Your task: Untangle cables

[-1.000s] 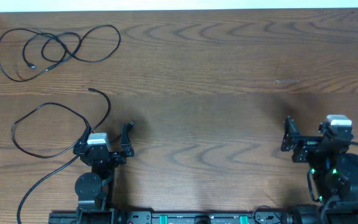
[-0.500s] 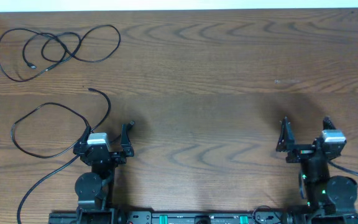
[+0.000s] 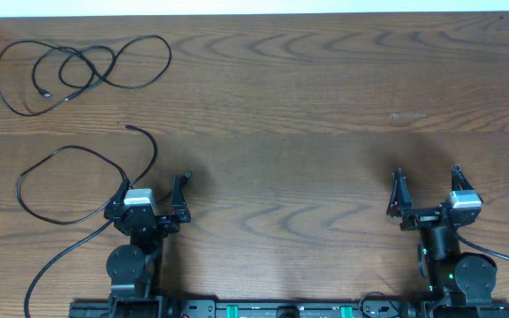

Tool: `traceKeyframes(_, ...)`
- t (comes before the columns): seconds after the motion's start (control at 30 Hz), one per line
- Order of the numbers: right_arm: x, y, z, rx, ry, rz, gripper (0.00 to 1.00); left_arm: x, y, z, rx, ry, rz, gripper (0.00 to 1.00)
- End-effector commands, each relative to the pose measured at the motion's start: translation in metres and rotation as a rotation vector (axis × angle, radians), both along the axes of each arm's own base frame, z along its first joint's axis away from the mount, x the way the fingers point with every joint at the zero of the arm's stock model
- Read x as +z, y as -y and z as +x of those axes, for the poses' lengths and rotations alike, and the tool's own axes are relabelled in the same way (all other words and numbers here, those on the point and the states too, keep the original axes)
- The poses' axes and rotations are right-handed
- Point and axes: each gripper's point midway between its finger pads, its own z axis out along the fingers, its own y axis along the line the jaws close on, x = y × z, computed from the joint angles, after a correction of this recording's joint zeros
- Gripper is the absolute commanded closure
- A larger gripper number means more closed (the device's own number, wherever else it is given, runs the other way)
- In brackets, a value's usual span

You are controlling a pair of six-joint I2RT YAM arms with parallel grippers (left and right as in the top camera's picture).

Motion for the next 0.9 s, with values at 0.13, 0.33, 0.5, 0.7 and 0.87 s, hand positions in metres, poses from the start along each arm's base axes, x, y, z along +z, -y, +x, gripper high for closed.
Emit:
traceKeyframes(0.13,-0.022,0.001,0.004,-0.005,-0.023,-0.014,0.01,-0.017,-0.005,-0.001,0.027,-0.052,0.009,0.02)
traceKeyframes(0.33,-0.045,0.004,0.004,-0.022,-0.118,-0.031,0.01,-0.017,-0.005,-0.001,0.027,-0.052,0.009,0.02)
traceKeyframes(0.5,-0.052,0.004,0.004,-0.021,-0.141,-0.079,0.01,-0.017,-0.005,-0.001,0.027,-0.052,0.009,0.02)
traceKeyframes(0.7,-0.052,0.006,0.004,-0.033,-0.143,-0.087,0.01,-0.017,-0.005,-0.001,0.027,-0.052,0.009,0.02)
traceKeyframes(0.87,-0.053,0.007,0.004,-0.037,-0.143,-0.109,0.01,-0.017,-0.005,-0.001,0.027,-0.052,0.009,0.02)
